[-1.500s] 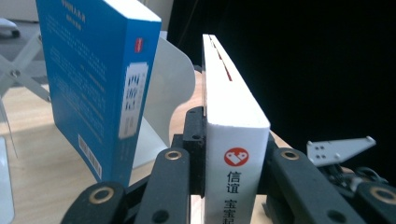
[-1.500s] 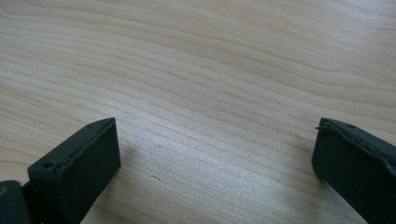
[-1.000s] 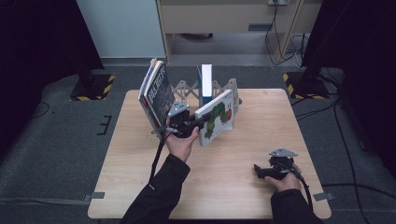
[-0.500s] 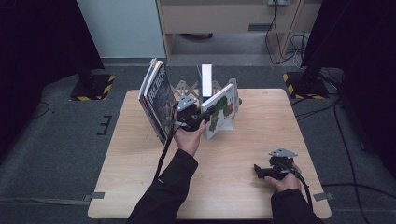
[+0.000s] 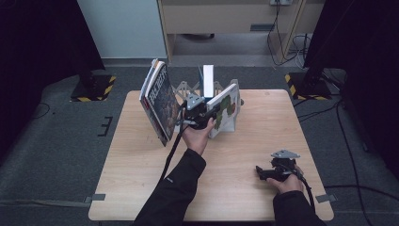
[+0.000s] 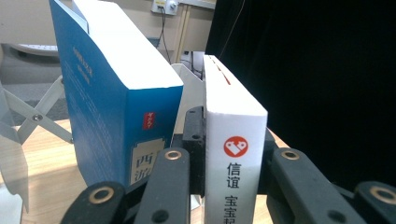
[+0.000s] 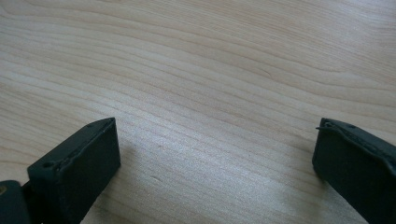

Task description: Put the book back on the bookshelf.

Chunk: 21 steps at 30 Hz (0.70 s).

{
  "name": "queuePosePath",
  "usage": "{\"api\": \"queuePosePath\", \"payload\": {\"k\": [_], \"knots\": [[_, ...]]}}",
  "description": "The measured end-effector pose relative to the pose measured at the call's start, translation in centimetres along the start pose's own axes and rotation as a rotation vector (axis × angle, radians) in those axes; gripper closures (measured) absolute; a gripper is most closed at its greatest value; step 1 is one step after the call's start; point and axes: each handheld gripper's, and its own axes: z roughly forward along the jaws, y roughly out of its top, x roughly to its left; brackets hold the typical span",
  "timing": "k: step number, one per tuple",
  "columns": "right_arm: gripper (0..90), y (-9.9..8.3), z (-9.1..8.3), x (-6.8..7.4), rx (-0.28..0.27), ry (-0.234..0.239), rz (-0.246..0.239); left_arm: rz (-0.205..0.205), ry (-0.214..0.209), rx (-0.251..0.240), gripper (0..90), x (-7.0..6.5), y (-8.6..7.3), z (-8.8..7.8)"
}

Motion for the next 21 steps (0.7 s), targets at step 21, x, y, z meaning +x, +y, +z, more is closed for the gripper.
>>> {"api": "queuePosePath", "payload": {"k": [21], "knots": [[1.0, 0.0, 0.0, 0.0, -0.001, 0.001, 0.0, 0.015, 0.072, 0.011, 74.7, -0.1, -1.5, 2.6]]}}
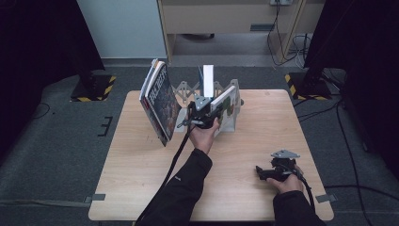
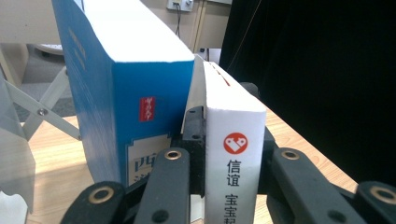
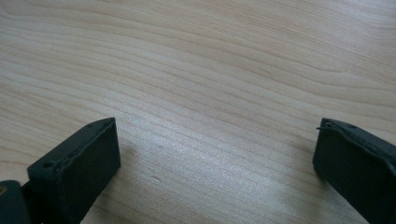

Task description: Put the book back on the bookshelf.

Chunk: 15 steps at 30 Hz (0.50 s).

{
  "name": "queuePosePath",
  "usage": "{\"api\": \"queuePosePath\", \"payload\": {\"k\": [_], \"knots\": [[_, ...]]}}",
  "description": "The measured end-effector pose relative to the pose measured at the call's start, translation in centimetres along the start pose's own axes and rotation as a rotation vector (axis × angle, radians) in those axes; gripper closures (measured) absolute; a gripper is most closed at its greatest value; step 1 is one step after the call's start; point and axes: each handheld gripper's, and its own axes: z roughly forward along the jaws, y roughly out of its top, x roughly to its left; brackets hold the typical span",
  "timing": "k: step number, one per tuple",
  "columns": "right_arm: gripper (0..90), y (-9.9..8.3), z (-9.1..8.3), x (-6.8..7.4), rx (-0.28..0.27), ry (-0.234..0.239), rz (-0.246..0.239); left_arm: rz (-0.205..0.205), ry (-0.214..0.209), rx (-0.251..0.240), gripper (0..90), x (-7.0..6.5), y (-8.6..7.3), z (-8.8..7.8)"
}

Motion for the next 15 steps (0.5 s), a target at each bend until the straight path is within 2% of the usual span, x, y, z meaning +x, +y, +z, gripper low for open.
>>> {"api": "queuePosePath", "payload": {"k": [11, 15], "knots": [[1.0, 0.0, 0.0, 0.0, 0.0, 0.0, 0.0, 0.003, -0.004, 0.022, 74.6, -0.4, -1.7, 0.9], [1.0, 0.0, 0.0, 0.0, 0.0, 0.0, 0.0, 0.02, 0.013, 0.029, 74.6, -0.8, -2.2, 1.3]]}}
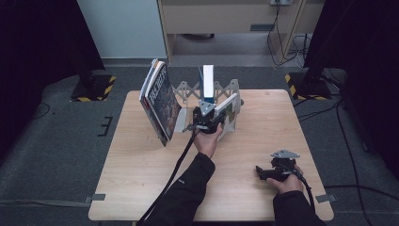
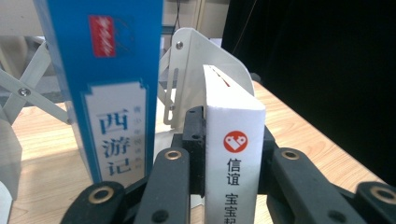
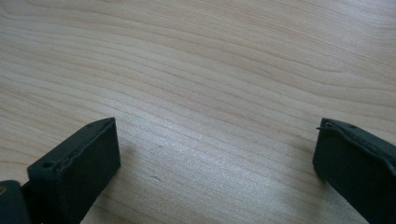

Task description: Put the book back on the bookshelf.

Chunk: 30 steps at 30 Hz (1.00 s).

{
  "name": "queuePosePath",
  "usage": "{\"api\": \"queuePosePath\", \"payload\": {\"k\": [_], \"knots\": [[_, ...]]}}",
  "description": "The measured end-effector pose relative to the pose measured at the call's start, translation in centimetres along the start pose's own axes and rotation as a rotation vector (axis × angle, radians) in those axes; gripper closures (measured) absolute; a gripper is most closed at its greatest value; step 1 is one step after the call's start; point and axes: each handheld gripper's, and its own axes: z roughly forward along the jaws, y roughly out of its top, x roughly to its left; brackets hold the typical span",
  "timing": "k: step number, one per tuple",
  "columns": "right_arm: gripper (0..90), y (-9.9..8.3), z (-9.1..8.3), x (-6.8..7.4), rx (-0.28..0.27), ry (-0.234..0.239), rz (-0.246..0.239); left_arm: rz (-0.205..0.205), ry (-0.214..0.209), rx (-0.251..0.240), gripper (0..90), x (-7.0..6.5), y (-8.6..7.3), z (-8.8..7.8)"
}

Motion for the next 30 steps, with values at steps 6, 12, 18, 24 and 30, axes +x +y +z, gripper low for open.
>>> {"api": "queuePosePath", "payload": {"k": [6, 12, 18, 24, 30], "knots": [[1.0, 0.0, 0.0, 0.0, 0.0, 0.0, 0.0, -0.007, 0.008, 0.009, 74.6, 0.0, -0.6, 0.4], [1.0, 0.0, 0.0, 0.0, -0.001, -0.001, 0.002, -0.012, 0.01, 0.023, 74.5, 0.1, -1.5, 0.7], [1.0, 0.0, 0.0, 0.0, -0.001, -0.001, 0.002, -0.009, 0.009, 0.022, 74.3, 0.1, -2.5, 0.6], [1.0, 0.0, 0.0, 0.0, -0.001, -0.002, -0.001, 0.02, -0.001, 0.036, 73.8, -0.2, -3.6, -0.2], [1.0, 0.0, 0.0, 0.1, 0.0, -0.002, 0.002, 0.022, -0.013, 0.08, 73.5, -0.1, -4.7, -1.2]]}}
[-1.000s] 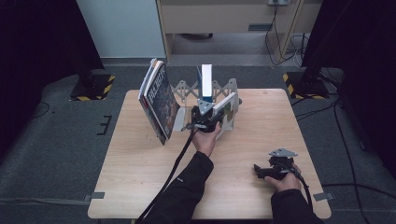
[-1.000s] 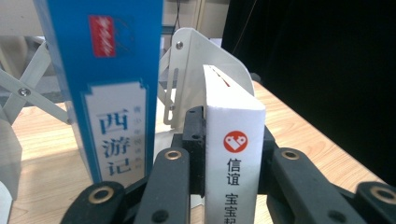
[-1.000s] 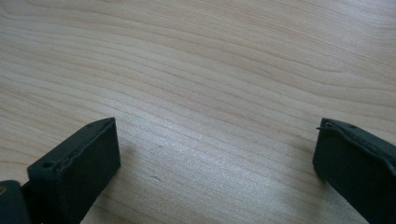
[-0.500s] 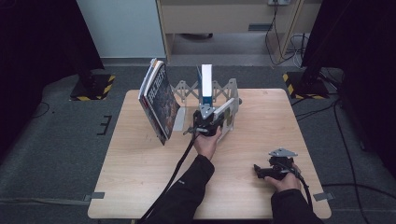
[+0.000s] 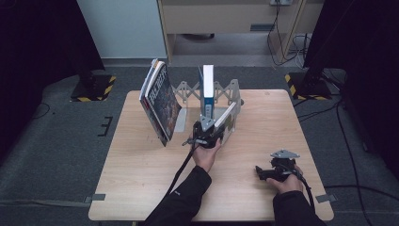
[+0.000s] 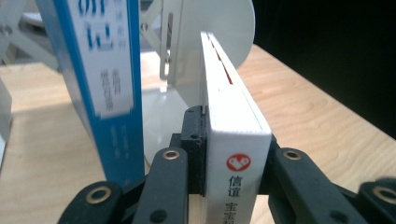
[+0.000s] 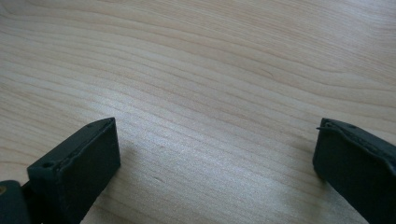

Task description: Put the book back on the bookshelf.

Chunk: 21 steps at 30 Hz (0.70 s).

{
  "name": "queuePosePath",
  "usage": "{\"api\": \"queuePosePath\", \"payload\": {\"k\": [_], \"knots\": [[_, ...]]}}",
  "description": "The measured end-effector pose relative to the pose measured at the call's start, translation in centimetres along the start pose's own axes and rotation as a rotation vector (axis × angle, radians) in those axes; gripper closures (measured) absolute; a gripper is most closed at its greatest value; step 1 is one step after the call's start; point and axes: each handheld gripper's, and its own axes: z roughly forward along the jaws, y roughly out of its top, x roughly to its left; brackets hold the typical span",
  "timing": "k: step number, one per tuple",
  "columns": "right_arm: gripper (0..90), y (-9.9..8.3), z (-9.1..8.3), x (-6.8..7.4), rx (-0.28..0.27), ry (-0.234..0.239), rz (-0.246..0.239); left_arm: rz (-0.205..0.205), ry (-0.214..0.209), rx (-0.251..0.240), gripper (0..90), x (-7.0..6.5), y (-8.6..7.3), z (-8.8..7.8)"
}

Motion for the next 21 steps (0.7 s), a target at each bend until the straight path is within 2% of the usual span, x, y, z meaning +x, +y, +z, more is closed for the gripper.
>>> {"api": "queuePosePath", "payload": {"k": [5, 12, 21], "knots": [[1.0, 0.0, 0.0, 0.0, 0.0, 0.0, 0.001, 0.023, 0.002, 0.026, 73.5, 0.0, -1.2, -0.5], [1.1, 0.0, 0.0, 0.0, 0.0, 0.001, 0.0, 0.015, 0.008, 0.051, 73.6, 0.2, -2.4, -0.8], [1.1, 0.0, 0.0, 0.0, 0.0, 0.0, 0.0, -0.001, 0.029, 0.052, 74.2, 0.0, -2.5, -0.2]]}}
